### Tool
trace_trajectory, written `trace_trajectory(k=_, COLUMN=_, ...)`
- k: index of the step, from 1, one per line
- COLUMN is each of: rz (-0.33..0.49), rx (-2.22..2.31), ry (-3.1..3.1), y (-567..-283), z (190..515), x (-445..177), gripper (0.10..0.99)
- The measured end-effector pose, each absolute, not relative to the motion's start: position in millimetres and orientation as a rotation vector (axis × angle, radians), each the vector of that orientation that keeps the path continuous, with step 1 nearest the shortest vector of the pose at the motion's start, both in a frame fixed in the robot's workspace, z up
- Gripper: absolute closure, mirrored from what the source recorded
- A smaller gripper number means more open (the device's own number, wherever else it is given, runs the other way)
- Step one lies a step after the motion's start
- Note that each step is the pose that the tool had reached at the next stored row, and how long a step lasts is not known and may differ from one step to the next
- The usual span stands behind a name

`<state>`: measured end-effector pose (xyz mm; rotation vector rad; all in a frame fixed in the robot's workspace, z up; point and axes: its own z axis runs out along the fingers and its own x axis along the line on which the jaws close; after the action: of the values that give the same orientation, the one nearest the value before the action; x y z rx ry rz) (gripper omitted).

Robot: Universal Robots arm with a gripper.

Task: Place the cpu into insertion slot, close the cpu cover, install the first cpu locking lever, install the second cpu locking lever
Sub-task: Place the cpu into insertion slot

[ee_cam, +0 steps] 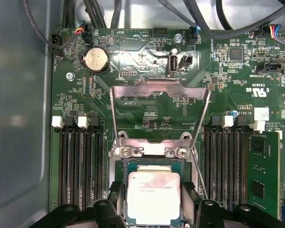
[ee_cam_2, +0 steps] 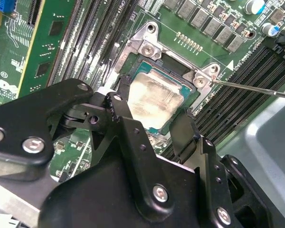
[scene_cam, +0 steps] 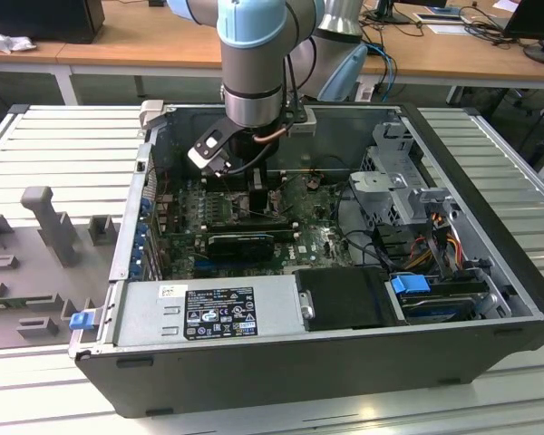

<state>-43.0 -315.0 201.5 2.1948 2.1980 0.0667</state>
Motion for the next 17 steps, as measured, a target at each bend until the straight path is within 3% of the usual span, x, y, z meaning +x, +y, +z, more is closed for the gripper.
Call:
trace_trajectory(k=5, rz=0.064, rx=2.193, ry=2.197, y=-315.4, z=210.1, x=-43.0, gripper=0.494)
trace_trajectory(k=6, rz=0.063, rx=2.193, ry=2.196, y=-316.6, z=210.1, x=-43.0, gripper=0.627)
trace_trajectory(k=7, rz=0.063, rx=2.193, ry=2.196, y=-317.6, z=210.2, x=-43.0, gripper=0.627)
trace_trajectory(k=9, rz=0.063, rx=2.193, ry=2.196, y=-318.6, z=210.3, x=-43.0, gripper=0.745)
trace_trajectory(k=10, rz=0.062, rx=2.193, ry=2.196, y=-318.7, z=211.1, x=-43.0, gripper=0.745)
trace_trajectory(k=11, rz=0.062, rx=2.193, ry=2.196, y=-318.7, z=211.7, x=-43.1, gripper=0.808)
trace_trajectory(k=12, rz=0.063, rx=2.193, ry=2.196, y=-318.7, z=213.2, x=-43.0, gripper=0.929)
trace_trajectory(k=13, rz=0.062, rx=2.193, ry=2.196, y=-318.7, z=214.3, x=-43.0, gripper=0.980)
trace_trajectory(k=17, rz=0.063, rx=2.193, ry=2.196, y=-318.7, z=219.3, x=-43.0, gripper=0.980)
